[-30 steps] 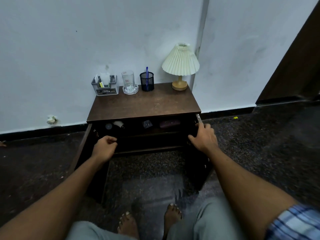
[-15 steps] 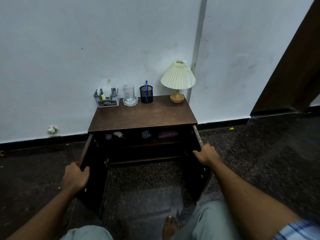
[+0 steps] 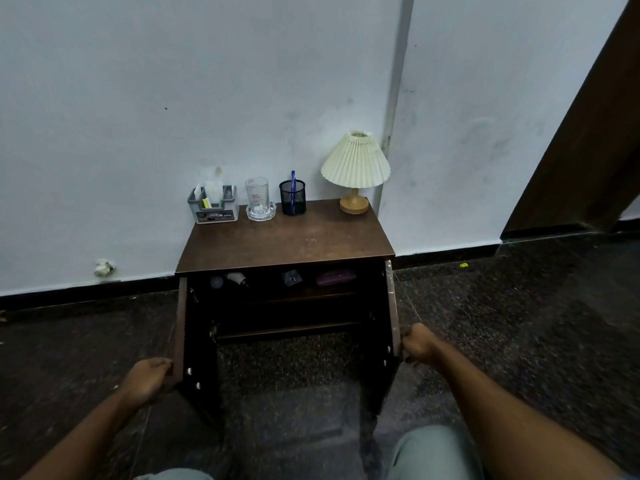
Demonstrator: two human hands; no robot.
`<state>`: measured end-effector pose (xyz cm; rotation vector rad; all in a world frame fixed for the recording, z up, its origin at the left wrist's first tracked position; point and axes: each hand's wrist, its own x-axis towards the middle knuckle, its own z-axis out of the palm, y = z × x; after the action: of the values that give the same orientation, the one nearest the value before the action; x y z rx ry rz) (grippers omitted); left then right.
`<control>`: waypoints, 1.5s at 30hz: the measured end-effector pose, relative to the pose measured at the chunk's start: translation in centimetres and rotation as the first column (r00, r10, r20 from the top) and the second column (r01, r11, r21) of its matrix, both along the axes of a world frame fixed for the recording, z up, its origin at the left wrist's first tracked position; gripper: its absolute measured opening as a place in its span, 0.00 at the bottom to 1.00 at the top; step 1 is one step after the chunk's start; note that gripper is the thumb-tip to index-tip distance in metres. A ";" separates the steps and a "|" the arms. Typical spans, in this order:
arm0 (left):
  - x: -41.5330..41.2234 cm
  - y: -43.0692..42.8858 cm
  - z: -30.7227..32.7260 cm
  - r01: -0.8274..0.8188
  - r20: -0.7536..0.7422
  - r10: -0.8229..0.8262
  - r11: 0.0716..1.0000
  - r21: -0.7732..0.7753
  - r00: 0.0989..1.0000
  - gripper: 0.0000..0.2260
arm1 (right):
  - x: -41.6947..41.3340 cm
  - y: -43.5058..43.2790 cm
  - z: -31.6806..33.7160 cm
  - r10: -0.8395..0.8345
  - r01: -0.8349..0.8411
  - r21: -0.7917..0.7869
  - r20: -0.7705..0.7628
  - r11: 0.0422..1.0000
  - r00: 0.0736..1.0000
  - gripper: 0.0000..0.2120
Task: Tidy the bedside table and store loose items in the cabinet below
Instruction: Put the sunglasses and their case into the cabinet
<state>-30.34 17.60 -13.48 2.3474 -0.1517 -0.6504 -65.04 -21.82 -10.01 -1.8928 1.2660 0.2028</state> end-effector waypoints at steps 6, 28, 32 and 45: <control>-1.4 -3.7 -1.4 0.151 -0.058 -0.155 0.987 -0.061 0.986 0.09 | 3.0 0.5 -1.9 0.111 -0.112 0.100 0.012 0.989 0.994 0.14; -0.8 -19.8 -5.3 -0.131 -0.251 0.042 0.929 -0.347 0.967 0.06 | 18.8 1.6 -8.3 -0.075 0.028 0.152 0.317 0.988 0.946 0.15; -0.1 -22.3 -5.5 -0.187 -0.220 0.115 0.921 -0.341 0.969 0.07 | 21.1 1.2 -8.9 -0.143 0.098 0.148 0.337 0.984 0.930 0.15; 3.0 -28.4 -5.2 -0.359 -0.298 0.258 0.860 -0.361 0.919 0.10 | 27.2 -0.5 -9.6 -0.276 0.263 0.085 0.364 0.961 0.890 0.16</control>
<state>-27.34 -10.80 -18.73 1.8156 0.1859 -0.6606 -37.81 -22.33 -19.59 -1.6061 1.2315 -0.2719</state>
